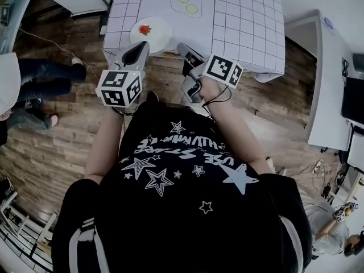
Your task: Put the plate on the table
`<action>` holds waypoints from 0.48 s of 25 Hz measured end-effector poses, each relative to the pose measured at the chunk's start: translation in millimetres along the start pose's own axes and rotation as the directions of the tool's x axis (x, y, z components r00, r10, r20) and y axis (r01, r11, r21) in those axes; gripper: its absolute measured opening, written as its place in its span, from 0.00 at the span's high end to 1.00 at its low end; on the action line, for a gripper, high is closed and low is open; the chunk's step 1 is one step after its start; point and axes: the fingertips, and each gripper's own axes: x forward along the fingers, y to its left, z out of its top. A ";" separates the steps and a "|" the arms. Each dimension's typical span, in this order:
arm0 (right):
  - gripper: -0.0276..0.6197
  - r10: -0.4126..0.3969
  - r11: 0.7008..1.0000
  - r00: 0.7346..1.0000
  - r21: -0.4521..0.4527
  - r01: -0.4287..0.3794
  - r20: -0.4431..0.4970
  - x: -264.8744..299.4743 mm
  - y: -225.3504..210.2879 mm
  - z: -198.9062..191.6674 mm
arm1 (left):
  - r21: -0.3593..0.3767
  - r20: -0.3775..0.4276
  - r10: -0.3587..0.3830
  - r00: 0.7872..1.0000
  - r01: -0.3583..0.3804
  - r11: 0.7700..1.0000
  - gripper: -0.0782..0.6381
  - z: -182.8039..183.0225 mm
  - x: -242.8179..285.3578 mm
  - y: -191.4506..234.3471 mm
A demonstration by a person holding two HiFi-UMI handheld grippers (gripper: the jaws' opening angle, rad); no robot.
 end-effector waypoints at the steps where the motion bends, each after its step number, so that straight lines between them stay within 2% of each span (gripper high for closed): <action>1: 0.89 0.017 0.999 1.000 -0.049 -0.018 -0.007 -2.1 8.6 2.8 | 0.002 0.005 0.005 1.000 -0.005 1.000 0.88 1.3 -1.6 -5.3; 5: 0.91 0.080 0.973 0.996 -0.214 -0.084 -0.028 -10.3 39.8 10.2 | 0.005 0.034 0.036 0.999 -0.036 0.999 0.88 8.4 -9.5 -21.3; 9: 0.92 0.134 0.913 0.990 -0.381 -0.143 -0.050 -46.1 57.9 25.4 | 0.008 0.053 0.077 0.996 -0.077 0.997 0.88 17.9 -8.0 -61.6; 12: 0.92 0.201 0.887 0.975 -0.405 -0.221 -0.093 -67.4 69.6 23.2 | 0.019 0.072 0.091 0.993 -0.093 0.996 0.88 21.5 -10.6 -88.2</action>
